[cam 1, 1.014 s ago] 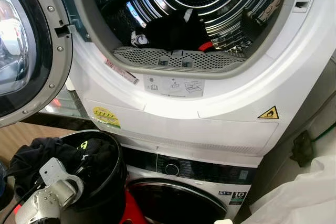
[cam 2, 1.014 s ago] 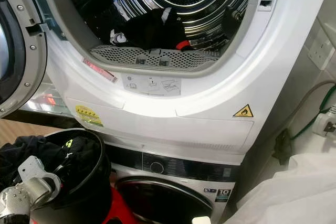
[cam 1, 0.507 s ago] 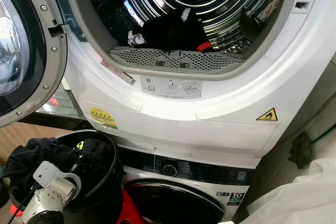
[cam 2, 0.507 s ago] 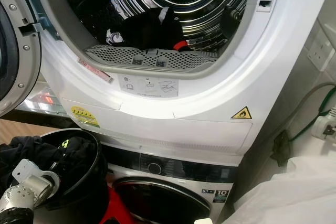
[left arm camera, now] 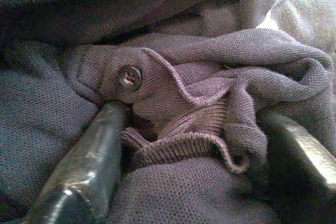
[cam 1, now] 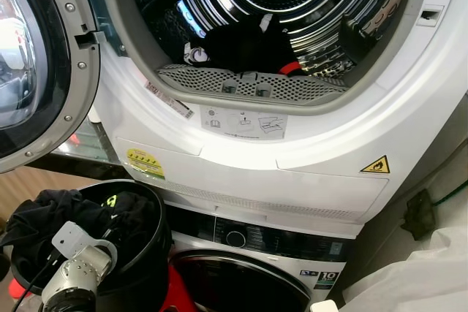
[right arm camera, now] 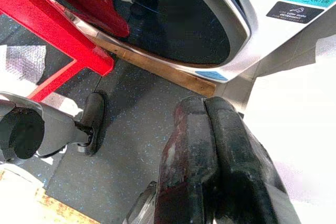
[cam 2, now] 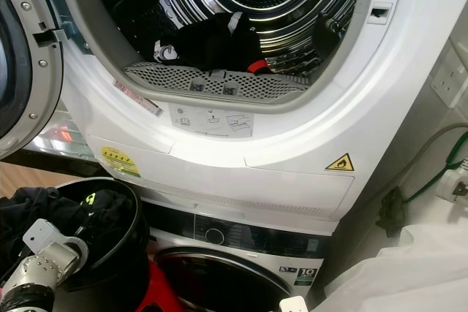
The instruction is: Clothes washing
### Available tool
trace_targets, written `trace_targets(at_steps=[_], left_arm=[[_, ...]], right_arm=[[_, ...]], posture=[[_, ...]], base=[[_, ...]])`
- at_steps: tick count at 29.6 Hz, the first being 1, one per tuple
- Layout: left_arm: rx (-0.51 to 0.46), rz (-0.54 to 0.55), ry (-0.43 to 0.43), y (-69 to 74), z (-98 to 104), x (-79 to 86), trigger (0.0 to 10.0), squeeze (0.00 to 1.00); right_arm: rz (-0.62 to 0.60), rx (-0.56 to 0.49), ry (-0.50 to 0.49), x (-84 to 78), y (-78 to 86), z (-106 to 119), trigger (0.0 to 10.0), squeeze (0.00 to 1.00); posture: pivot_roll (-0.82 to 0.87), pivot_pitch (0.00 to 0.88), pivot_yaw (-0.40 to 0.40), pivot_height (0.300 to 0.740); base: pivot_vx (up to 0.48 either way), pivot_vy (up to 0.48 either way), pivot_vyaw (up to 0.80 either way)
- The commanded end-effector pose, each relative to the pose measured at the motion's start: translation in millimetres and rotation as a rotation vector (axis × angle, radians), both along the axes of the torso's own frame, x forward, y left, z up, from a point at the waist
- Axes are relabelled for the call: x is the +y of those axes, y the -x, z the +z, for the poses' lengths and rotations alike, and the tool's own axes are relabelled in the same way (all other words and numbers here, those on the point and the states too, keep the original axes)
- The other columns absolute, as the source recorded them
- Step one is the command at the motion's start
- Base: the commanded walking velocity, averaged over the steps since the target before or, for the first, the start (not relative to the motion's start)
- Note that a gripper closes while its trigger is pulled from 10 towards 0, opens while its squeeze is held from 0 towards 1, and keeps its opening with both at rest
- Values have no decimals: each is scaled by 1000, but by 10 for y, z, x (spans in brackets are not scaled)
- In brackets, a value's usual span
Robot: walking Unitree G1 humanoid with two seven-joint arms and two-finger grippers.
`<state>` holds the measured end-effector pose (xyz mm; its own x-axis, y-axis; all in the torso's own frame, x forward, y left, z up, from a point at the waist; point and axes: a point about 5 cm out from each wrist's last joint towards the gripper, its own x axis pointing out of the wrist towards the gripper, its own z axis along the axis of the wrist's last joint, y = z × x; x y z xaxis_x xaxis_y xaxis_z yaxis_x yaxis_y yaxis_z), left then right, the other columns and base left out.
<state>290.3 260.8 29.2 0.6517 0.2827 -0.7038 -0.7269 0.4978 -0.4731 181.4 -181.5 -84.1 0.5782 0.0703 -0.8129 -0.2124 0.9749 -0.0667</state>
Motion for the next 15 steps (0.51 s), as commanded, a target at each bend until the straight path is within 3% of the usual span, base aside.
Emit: trace_targets(at_steps=[1, 4, 15], left_arm=[[127, -77, 88, 113, -291, -320, 0, 0], [122, -103, 92, 91, -297, -398, 0, 0], [119, -125, 72, 72, -291, -412, 0, 0]], right_arm=[[0, -8, -1, 10, -3, 2, 10000, 0], [-12, 3, 0, 18, 50, -24, 10000, 0], [-23, 11, -11, 83, 64, -39, 10000, 0]], posture=[[55, 0, -20, 740], [49, 0, -5, 740], [44, 0, 14, 740]], base=[[0, 0, 0], [0, 0, 0], [0, 0, 0]])
